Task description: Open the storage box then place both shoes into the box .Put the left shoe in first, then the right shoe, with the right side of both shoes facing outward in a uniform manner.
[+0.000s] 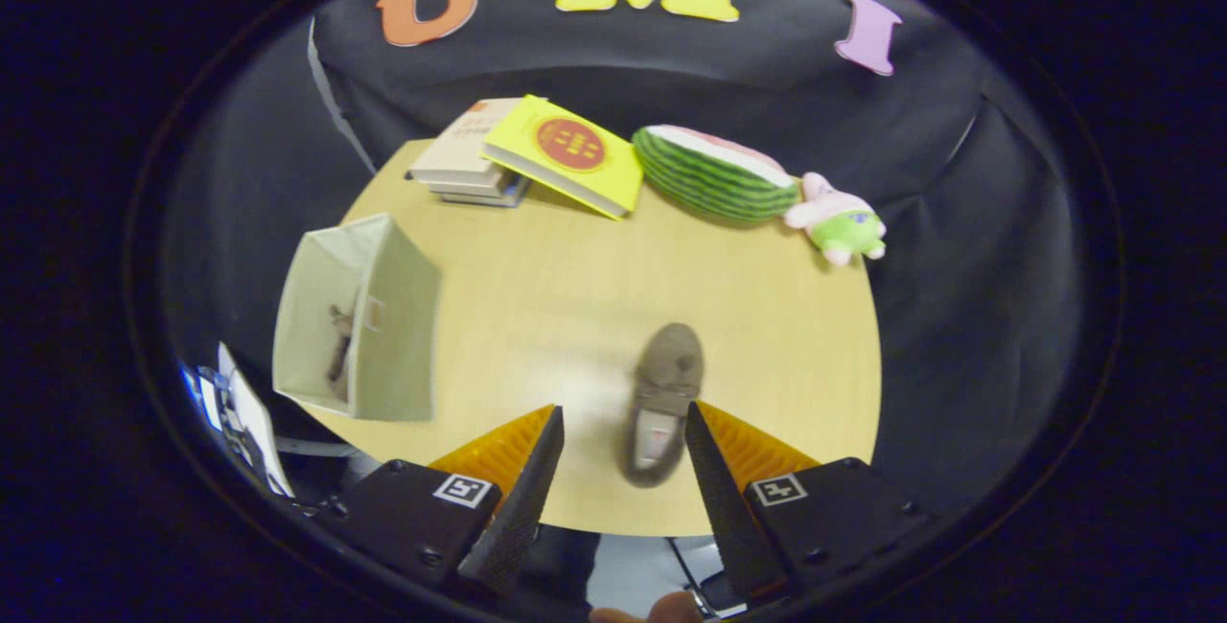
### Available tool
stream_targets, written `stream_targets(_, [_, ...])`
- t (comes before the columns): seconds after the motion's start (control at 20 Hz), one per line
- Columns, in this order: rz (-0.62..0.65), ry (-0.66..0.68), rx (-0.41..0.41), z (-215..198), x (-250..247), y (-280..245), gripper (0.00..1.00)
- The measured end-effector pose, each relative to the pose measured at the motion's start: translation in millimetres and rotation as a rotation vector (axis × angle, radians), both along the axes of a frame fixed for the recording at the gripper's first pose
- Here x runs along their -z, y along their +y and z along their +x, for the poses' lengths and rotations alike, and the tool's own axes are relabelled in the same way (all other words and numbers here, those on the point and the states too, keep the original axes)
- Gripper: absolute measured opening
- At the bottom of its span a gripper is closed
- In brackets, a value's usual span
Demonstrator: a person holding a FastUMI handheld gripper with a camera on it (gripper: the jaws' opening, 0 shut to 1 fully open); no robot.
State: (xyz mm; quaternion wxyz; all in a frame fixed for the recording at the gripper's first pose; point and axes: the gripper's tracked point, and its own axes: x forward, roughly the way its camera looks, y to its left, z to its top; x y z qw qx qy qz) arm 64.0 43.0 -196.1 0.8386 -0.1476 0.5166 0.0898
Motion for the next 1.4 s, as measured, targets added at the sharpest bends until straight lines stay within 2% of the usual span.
stream_targets(0.15, [0.055, 0.082, 0.097, 0, 43, -39, 0.83])
stream_targets(0.3, [0.088, 0.158, 0.141, 1, 91, -63, 0.83])
stream_targets(0.6, [0.126, 0.285, 0.143, 3, 158, -69, 0.83])
stream_targets(0.85, [0.137, 0.362, 0.158, 14, 187, -64, 0.82])
stream_targets(1.05, [0.157, 0.416, 0.163, 13, 195, -60, 0.67])
stream_targets(1.1, [0.157, 0.420, 0.173, 12, 198, -61, 0.56])
stream_targets(1.15, [0.145, 0.419, 0.175, 13, 199, -63, 0.53])
stream_targets(1.25, [0.129, 0.411, 0.190, 16, 199, -69, 0.34])
stream_targets(1.3, [0.127, 0.409, 0.200, 16, 200, -71, 0.18])
stream_targets(1.4, [0.133, 0.408, 0.206, 16, 199, -70, 0.07])
